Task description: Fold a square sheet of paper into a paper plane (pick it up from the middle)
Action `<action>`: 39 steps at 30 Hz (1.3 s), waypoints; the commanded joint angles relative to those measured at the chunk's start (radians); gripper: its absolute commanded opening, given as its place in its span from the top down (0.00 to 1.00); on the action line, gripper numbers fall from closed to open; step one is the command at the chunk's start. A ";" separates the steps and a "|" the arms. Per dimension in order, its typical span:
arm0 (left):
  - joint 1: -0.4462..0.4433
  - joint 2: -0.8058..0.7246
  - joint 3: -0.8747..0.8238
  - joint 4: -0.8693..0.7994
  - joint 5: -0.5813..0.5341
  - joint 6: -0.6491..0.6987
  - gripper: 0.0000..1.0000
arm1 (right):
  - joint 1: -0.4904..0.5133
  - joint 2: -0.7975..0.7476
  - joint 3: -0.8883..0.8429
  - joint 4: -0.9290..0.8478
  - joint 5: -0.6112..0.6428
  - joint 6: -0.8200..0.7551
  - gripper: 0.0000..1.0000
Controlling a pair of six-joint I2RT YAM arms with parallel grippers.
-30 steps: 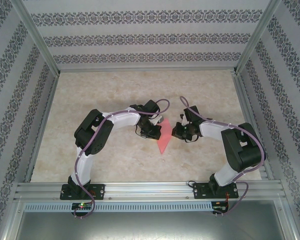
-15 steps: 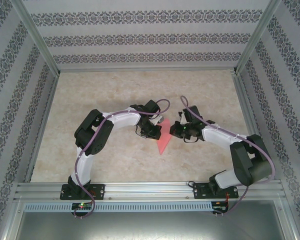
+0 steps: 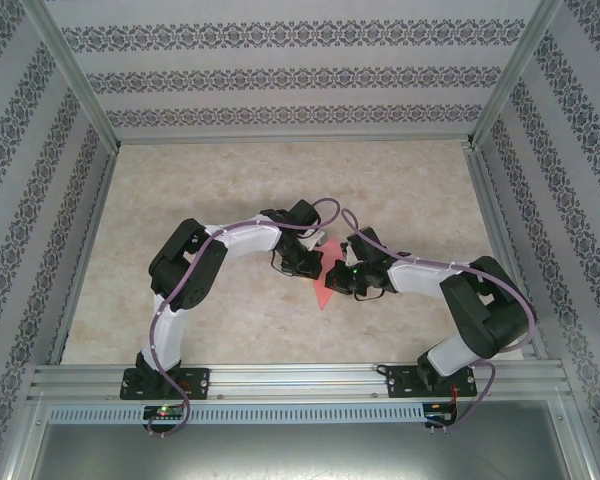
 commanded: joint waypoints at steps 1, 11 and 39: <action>-0.003 0.092 -0.039 -0.071 -0.142 0.008 0.90 | 0.008 0.011 -0.011 -0.029 0.012 -0.019 1.00; -0.003 0.110 -0.028 -0.086 -0.160 0.018 0.90 | 0.027 -0.023 -0.033 -0.103 0.030 -0.045 1.00; -0.005 0.129 -0.029 -0.094 -0.165 0.039 0.90 | 0.113 0.018 0.015 -0.132 -0.002 -0.018 1.00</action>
